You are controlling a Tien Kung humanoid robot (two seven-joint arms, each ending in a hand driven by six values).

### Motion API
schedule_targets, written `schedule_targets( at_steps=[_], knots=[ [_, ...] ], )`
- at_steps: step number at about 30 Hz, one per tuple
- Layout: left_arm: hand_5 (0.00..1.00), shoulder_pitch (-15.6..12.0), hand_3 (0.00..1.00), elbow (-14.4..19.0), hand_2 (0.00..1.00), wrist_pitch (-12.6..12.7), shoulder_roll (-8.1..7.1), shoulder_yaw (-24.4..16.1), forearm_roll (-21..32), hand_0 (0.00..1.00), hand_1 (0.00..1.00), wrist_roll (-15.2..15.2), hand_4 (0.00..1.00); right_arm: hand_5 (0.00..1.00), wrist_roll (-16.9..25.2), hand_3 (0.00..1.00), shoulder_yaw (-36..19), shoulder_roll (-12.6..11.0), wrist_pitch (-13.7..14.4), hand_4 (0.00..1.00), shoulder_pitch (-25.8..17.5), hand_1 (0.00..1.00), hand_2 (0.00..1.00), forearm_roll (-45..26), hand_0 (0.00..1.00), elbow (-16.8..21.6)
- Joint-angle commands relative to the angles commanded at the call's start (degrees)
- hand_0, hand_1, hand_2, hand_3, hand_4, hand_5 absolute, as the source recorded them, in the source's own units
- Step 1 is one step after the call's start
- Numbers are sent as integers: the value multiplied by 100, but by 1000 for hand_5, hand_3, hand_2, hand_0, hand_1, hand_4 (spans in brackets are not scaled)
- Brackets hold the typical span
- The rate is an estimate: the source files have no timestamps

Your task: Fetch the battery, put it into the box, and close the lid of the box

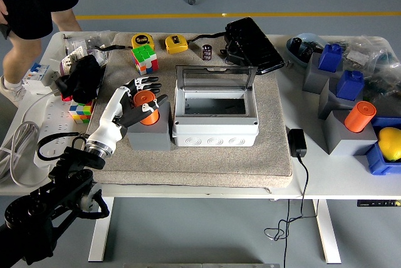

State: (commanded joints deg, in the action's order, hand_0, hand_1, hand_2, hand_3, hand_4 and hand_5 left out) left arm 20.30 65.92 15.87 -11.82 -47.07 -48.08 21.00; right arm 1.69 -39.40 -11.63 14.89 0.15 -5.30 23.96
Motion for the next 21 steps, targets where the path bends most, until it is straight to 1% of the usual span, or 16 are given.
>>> schedule_targets(
  at_steps=[6,7,12,13,18,19,21],
  knots=[
    [71,41,531,-114,543,78,96,95,116,645,594,54,998,572,2,581,-5,0,6,986,1,639,630,1,614,4],
    [12,39,484,-123,479,95,110,107,143,532,495,80,955,571,4,581,-5,2,6,986,1,639,630,1,614,5],
    [12,60,484,-170,479,135,155,122,195,532,495,115,955,571,0,581,14,4,1,986,-10,639,630,-8,614,-1],
    [2,71,413,-182,402,141,163,121,207,398,410,121,921,571,3,581,18,4,2,986,-9,639,630,-9,614,-1],
    [2,127,413,-252,402,163,209,121,285,398,410,156,921,571,22,581,18,5,13,986,5,639,630,-13,614,7],
    [2,145,311,-279,300,175,227,125,307,322,325,162,830,572,27,581,17,5,20,986,9,639,630,-12,614,7],
    [2,171,311,-318,300,176,252,133,361,322,325,178,830,572,36,581,13,5,25,986,13,639,630,-15,614,9]
  ],
)
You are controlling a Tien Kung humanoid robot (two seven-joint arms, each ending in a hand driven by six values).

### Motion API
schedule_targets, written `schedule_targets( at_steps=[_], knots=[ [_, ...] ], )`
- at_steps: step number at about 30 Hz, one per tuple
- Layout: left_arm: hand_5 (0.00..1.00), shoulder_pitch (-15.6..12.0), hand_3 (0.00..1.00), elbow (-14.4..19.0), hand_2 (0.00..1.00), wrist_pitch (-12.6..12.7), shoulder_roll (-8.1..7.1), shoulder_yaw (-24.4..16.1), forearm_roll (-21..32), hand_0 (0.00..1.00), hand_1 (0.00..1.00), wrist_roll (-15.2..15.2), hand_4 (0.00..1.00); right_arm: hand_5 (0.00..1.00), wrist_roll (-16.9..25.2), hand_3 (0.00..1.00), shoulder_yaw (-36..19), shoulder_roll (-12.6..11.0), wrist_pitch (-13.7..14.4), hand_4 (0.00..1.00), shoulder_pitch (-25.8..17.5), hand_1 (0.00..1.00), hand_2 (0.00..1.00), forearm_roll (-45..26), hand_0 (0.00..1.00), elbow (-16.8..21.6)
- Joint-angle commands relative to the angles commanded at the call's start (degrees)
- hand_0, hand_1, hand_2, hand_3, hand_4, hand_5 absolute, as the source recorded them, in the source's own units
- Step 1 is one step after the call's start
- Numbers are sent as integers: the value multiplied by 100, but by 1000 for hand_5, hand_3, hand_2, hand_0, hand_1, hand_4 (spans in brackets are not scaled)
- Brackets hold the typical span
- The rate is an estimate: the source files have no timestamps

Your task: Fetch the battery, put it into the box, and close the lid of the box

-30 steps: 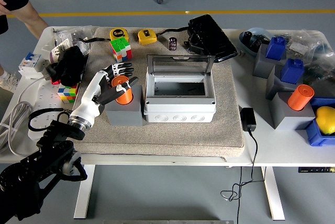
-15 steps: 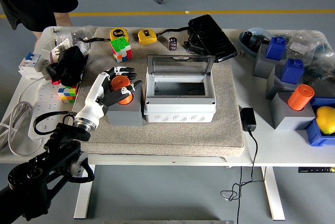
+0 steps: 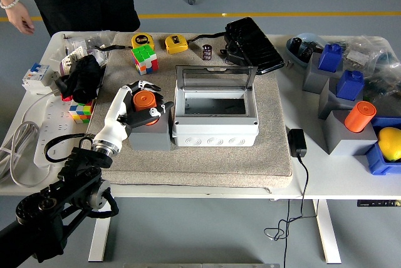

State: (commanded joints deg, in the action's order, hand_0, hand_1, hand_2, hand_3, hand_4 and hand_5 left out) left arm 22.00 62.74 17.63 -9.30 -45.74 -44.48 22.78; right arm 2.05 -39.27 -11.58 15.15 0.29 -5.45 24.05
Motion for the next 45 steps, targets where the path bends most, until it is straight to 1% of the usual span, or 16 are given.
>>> schedule_targets(
  at_steps=[3,4,9,10,16,23,27,28,30,33,34,36,39,40,42,45],
  knots=[
    [2,35,311,-53,300,-3,44,10,64,322,325,15,830,572,8,581,0,0,5,986,1,639,630,-4,614,-2],
    [2,44,191,-63,209,-6,54,13,73,279,247,17,531,570,8,581,2,0,5,986,0,639,629,-5,614,-3],
    [2,106,191,-119,209,-31,132,30,107,279,247,28,531,570,31,581,8,3,21,986,-4,639,629,-13,614,-2],
    [2,115,187,-126,156,-37,146,32,115,261,186,32,520,570,41,581,8,3,28,986,-4,639,629,-15,613,-1],
    [2,162,192,-121,147,-64,204,34,127,258,168,52,508,570,93,579,7,3,66,986,1,638,629,-23,613,1],
    [2,140,192,117,145,-17,124,-1,5,260,160,9,484,569,128,579,-21,5,93,986,1,636,629,-26,612,3],
    [2,131,192,397,145,-138,40,-120,-218,260,160,-251,484,569,117,579,-16,9,83,986,-7,636,629,-27,612,-8],
    [2,145,194,512,148,-206,5,-150,-330,260,160,-365,528,568,106,579,-11,10,74,985,-6,637,629,-25,612,-10],
    [2,184,194,703,148,-254,-49,-148,-551,260,160,-517,528,568,105,579,-11,11,69,985,-6,637,629,-27,612,-8],
    [2,317,194,956,148,-133,-126,29,-1019,260,160,-718,528,568,112,579,-12,6,74,985,0,637,629,-31,612,-4],
    [156,404,188,1038,144,-19,-157,158,-1244,261,147,-810,881,567,116,578,-14,3,78,984,2,637,628,-32,613,-2],
    [156,613,188,1107,144,210,-206,414,-1531,261,147,-995,881,567,120,578,-20,-2,81,984,6,637,628,-31,613,2],
    [156,1024,188,1100,144,471,-210,888,-1983,261,147,-1272,881,567,120,578,-24,-16,87,984,18,637,628,-34,613,3],
    [223,1174,185,1087,140,538,-195,1042,-2166,242,138,-1400,983,567,125,578,-29,-20,90,984,19,635,626,-38,613,5],
    [223,1395,185,1075,140,637,-159,1244,-2505,242,138,-1666,983,567,123,578,-24,-24,89,984,21,635,626,-41,613,4],
    [223,1676,185,1015,140,733,-32,1482,-3101,242,138,-2195,983,567,125,578,-15,-24,85,984,17,635,626,-56,613,-1]
  ],
)
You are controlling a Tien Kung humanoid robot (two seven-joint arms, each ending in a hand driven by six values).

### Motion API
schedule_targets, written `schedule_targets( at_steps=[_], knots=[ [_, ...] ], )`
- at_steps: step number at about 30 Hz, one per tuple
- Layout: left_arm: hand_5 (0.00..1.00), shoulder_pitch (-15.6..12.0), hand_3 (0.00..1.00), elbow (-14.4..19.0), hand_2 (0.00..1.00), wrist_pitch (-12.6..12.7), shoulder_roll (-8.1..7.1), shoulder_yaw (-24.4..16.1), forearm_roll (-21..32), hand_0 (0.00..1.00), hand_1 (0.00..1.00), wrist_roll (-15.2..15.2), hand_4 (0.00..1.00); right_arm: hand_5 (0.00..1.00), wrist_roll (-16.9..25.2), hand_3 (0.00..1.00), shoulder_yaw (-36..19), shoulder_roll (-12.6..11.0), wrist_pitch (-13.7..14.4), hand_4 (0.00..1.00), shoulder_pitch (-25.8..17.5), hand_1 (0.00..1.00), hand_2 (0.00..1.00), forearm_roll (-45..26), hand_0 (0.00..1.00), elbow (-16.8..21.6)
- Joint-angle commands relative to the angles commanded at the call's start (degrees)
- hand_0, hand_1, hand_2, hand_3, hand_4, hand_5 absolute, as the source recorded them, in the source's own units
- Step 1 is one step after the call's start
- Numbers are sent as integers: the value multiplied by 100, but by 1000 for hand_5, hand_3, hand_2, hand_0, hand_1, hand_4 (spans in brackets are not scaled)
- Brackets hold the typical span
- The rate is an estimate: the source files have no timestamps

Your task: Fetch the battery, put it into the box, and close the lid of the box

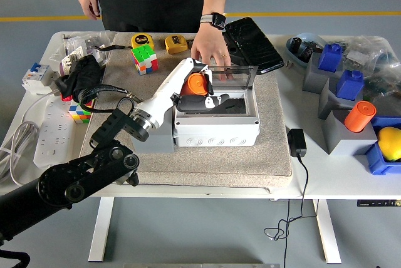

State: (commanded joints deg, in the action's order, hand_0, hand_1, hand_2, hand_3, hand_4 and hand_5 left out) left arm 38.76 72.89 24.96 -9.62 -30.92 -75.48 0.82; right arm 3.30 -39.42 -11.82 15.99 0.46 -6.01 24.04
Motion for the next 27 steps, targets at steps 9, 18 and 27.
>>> schedule_targets(
  at_steps=[9,18,27],
  knots=[
    [333,539,210,-421,146,-131,584,430,-1369,231,144,-1574,998,567,7,576,50,-7,6,982,0,636,626,-33,612,-4],
    [381,930,279,-1042,151,-317,962,920,-1500,237,150,-2012,998,566,21,576,86,-22,26,981,14,636,626,-52,612,5],
    [416,1142,364,-1530,165,-133,962,1177,-1693,245,180,-1923,998,566,37,575,147,-36,43,980,25,635,626,-73,612,5]
  ],
)
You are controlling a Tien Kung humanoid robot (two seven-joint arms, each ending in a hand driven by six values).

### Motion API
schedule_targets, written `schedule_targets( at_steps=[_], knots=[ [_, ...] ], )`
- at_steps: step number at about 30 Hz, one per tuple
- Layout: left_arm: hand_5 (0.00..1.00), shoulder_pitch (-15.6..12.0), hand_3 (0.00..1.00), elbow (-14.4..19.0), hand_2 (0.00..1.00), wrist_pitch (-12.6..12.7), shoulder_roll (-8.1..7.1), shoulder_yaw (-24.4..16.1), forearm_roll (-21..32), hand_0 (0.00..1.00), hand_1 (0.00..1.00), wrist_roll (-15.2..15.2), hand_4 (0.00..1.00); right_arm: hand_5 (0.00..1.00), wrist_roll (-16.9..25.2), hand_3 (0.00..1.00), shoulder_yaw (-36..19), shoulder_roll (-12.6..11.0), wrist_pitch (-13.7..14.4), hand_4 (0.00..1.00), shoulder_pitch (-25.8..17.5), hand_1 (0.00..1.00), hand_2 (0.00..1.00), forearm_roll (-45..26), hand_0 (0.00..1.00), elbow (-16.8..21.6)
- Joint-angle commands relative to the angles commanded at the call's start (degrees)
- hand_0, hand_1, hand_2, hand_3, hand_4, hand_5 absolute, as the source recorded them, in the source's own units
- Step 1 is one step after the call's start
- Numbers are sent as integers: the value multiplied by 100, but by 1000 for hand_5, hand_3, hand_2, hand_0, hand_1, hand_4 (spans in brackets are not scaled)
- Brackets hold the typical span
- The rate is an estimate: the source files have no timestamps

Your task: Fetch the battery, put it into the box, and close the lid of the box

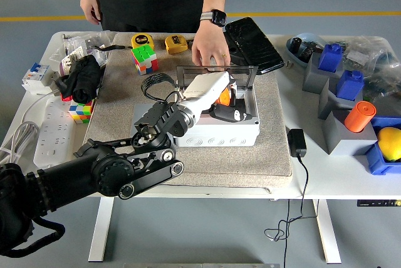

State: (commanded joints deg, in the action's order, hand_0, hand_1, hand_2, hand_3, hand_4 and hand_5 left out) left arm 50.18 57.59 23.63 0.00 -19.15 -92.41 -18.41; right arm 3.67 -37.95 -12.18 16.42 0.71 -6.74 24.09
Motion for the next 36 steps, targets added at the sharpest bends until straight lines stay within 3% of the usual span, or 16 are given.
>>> schedule_targets(
  at_steps=[7,9,10,15,16,21,22,36],
  knots=[
    [430,126,406,-306,182,101,0,222,151,255,228,126,998,566,4,575,56,-12,8,980,6,635,625,-12,612,1],
    [430,134,406,-343,182,129,0,274,173,255,228,185,998,566,9,575,53,-12,11,980,8,635,625,-10,612,5],
    [437,137,445,-355,234,153,0,317,214,290,287,230,998,565,11,575,52,-12,14,980,9,635,624,-10,612,6],
    [437,124,445,-360,234,279,0,404,313,290,287,407,998,565,21,575,46,-16,25,980,15,635,624,-9,612,12],
    [439,123,444,-361,293,298,0,401,316,319,377,436,998,565,22,574,47,-16,25,980,14,634,625,-8,612,13],
    [439,121,444,-397,293,359,0,370,263,319,377,536,998,565,25,574,64,-19,24,980,16,634,625,-12,612,11],
    [449,126,449,-410,359,365,0,375,253,344,466,541,998,566,27,574,65,-19,26,980,19,633,625,-13,611,11],
    [450,114,452,-430,383,396,0,334,340,351,483,640,998,565,43,575,51,-20,38,980,25,634,624,1,611,25]
  ],
)
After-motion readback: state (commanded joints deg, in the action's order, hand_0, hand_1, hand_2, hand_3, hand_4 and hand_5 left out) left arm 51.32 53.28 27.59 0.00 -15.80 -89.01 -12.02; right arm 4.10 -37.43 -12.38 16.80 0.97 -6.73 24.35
